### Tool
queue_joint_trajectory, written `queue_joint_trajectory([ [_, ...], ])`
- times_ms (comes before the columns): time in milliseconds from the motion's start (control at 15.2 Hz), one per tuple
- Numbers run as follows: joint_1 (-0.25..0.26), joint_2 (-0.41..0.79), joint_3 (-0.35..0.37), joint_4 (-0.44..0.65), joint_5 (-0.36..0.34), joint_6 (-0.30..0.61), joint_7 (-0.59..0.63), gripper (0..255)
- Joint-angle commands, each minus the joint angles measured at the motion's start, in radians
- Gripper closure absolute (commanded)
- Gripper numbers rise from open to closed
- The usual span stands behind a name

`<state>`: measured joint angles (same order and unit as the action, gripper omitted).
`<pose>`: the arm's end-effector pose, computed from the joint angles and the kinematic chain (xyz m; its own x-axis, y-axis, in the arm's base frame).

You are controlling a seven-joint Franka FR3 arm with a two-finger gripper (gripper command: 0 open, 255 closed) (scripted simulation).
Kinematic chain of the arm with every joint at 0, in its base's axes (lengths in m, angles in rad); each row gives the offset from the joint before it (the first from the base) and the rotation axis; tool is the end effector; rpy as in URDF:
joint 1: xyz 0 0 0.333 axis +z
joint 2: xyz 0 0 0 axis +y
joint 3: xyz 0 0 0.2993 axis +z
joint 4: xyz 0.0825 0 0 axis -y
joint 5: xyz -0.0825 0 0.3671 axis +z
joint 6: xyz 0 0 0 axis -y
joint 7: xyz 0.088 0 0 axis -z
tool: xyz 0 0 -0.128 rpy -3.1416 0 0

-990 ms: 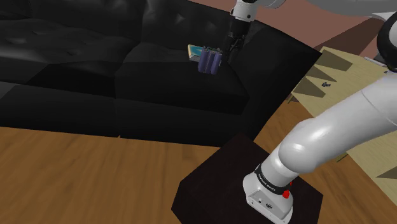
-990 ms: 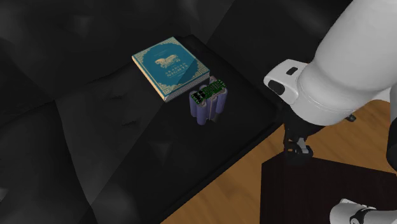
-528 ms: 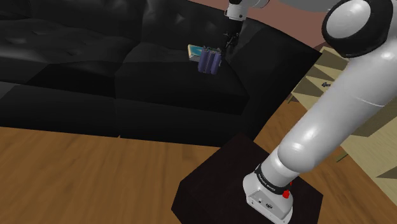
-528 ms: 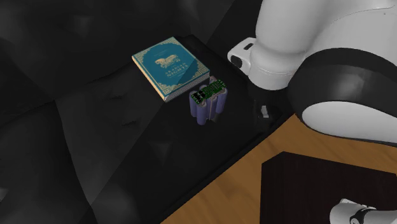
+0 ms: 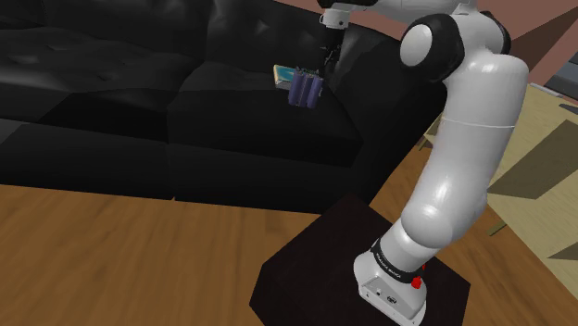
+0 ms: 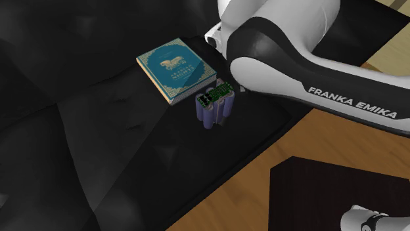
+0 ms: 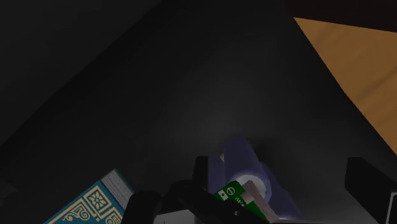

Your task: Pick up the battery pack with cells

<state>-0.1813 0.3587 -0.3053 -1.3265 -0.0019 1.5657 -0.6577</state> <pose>0.5664 -0.2674 0.4955 0.9727 0.1794 -0.1475 0.1845 -0.9826 0.0218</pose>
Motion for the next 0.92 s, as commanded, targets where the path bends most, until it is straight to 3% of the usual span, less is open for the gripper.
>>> queue_joint_trajectory([
  [0,-0.030,0.115,-0.001,0.163,0.016,-0.053,-0.030,0],
  [66,-0.042,0.153,-0.001,0.218,0.021,-0.072,-0.039,0],
  [660,-0.029,0.130,0.001,0.080,0.015,0.043,-0.029,0],
  [726,-0.029,0.129,0.001,0.078,0.015,0.044,-0.029,255],
  [858,-0.029,0.128,0.001,0.076,0.015,0.045,-0.028,255],
])
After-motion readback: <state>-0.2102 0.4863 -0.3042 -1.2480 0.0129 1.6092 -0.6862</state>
